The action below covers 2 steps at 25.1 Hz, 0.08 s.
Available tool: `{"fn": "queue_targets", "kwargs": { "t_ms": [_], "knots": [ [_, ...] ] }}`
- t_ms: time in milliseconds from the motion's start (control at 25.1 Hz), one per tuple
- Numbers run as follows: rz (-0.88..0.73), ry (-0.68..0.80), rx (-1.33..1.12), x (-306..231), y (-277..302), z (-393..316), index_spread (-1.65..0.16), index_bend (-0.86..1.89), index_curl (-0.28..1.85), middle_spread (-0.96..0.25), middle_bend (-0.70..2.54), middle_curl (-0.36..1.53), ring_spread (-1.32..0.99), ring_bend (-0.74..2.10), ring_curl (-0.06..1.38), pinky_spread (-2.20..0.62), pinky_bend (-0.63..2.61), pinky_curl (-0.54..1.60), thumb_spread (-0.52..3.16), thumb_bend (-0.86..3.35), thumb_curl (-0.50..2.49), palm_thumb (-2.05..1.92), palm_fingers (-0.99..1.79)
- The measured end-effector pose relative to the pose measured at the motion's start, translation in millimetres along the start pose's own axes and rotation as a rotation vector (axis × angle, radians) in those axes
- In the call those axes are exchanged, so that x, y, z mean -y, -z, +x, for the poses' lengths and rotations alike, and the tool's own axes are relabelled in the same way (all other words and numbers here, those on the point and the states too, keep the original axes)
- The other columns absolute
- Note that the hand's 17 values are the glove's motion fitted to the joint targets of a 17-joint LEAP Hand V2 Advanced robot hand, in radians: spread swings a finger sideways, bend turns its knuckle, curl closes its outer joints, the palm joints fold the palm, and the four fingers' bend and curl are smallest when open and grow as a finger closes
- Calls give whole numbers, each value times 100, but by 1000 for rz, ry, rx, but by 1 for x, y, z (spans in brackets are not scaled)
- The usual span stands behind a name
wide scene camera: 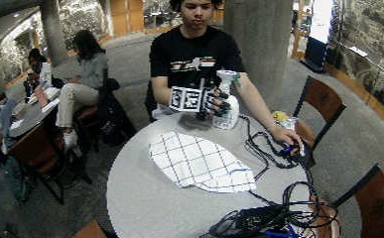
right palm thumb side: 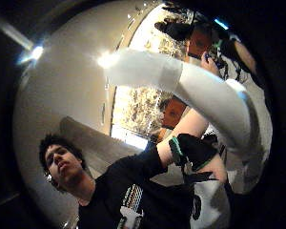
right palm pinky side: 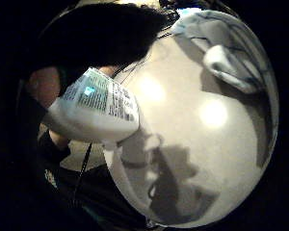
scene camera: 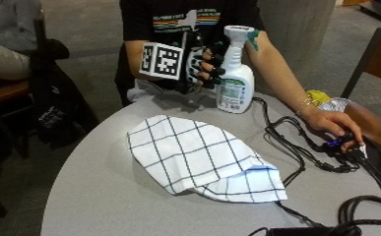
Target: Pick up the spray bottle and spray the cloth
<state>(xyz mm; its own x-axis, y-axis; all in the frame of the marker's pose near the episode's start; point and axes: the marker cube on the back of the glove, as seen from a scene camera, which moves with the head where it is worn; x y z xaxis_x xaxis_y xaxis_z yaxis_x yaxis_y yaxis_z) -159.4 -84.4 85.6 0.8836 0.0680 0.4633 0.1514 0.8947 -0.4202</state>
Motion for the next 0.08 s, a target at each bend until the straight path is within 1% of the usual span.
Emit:
{"fn": "queue_targets", "kwargs": {
  "t_ms": [80],
  "knots": [
    [38, -2, -16, -8, 11, -2, -24, 10, 39, 0, 19, 36, 4, 30, 37, 19, 48, 34, 86, -6, 58, 77, 74]
  ]
}}
